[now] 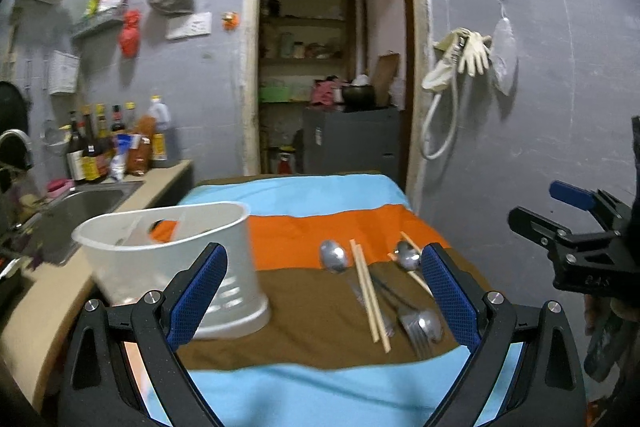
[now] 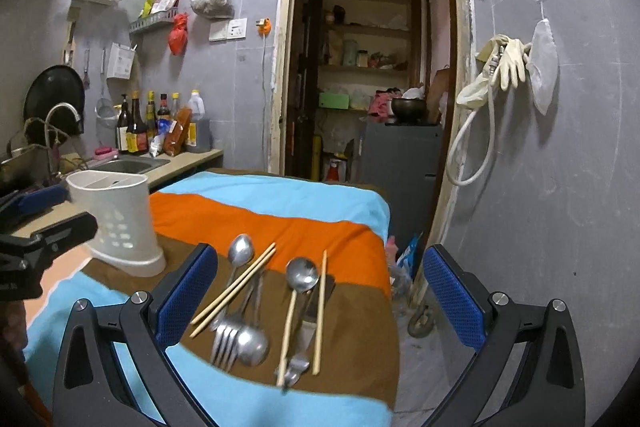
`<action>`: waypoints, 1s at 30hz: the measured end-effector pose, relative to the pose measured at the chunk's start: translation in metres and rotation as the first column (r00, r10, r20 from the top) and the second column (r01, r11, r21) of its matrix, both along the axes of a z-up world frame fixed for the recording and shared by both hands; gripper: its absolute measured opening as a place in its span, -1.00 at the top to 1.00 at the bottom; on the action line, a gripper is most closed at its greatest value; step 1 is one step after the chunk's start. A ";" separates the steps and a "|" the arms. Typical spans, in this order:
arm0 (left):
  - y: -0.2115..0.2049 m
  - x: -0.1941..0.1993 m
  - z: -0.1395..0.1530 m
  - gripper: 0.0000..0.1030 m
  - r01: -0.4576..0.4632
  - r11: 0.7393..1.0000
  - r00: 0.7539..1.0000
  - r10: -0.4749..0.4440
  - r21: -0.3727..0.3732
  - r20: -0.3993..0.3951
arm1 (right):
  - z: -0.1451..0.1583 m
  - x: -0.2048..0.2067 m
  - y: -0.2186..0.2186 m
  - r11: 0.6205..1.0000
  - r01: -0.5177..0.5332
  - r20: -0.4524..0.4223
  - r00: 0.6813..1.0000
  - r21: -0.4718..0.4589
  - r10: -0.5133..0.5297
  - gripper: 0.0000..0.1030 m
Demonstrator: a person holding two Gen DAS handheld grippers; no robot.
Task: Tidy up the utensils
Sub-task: 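Lower the left tool to the metal spoon and close on it while the right tool closes on a chopstick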
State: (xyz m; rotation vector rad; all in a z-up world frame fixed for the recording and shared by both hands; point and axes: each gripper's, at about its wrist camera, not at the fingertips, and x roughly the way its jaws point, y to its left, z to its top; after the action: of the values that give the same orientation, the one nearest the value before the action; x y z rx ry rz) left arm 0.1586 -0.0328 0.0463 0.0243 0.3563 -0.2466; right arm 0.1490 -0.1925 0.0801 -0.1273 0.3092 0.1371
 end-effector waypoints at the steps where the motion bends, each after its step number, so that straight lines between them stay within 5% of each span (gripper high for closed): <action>1: -0.004 0.008 0.000 -0.85 0.014 1.000 1.000 -0.014 0.000 -0.007 | 0.001 0.007 -0.003 1.000 -0.002 -0.007 1.000 0.000 0.002 -1.00; 6: -0.026 0.049 -0.006 -0.84 0.062 0.998 0.998 -0.061 0.033 -0.020 | -0.004 0.045 -0.020 1.000 -0.021 -0.057 0.998 0.004 0.022 -0.99; 9: -0.037 0.079 -0.014 -0.80 0.080 0.995 0.996 -0.078 0.051 -0.041 | -0.014 0.073 -0.031 0.999 -0.039 -0.107 0.993 0.028 0.042 -0.80; 14: -0.044 0.131 -0.036 -0.32 0.108 0.994 0.980 -0.101 0.033 -0.170 | -0.037 0.121 -0.046 0.991 -0.071 -0.224 0.970 0.110 0.094 -0.07; 20: -0.036 0.173 -0.062 0.14 0.085 0.996 0.943 -0.078 0.007 -0.323 | -0.062 0.162 -0.044 0.977 -0.107 -0.340 0.926 0.182 0.165 0.30; 30: -0.014 0.209 -0.085 0.26 0.065 0.995 0.875 -0.092 -0.074 -0.474 | -0.084 0.204 -0.024 0.965 -0.166 -0.469 0.849 0.202 0.244 0.49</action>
State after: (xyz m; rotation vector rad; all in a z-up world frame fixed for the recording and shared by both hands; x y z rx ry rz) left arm 0.3679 -0.0467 -0.0386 -0.0802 0.8444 -0.3437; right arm 0.3527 -0.2168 -0.0036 0.0329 0.7953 0.4102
